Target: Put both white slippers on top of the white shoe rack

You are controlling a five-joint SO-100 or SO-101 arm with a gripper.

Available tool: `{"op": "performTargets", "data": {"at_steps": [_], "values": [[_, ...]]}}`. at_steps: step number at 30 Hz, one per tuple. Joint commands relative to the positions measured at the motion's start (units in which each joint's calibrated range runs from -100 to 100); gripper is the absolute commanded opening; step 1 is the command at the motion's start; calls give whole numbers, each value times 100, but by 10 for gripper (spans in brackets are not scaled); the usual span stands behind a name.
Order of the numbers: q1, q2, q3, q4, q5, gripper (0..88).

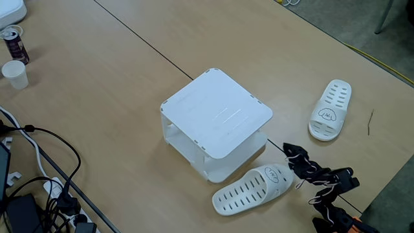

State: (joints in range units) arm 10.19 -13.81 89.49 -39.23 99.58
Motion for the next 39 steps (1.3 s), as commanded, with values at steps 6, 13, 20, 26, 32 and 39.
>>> {"op": "performTargets", "data": {"at_steps": [6,13,20,26,32,39], "values": [[-279,199,-888,1472,42,8],[-361,-36,-2377,4337,42,7],[-311,-36,-3252,6261,42,7],[-468,-95,-3171,6822,42,7],[-698,-104,-2945,6856,42,7],[-1339,-381,-2828,7486,42,7]]}}
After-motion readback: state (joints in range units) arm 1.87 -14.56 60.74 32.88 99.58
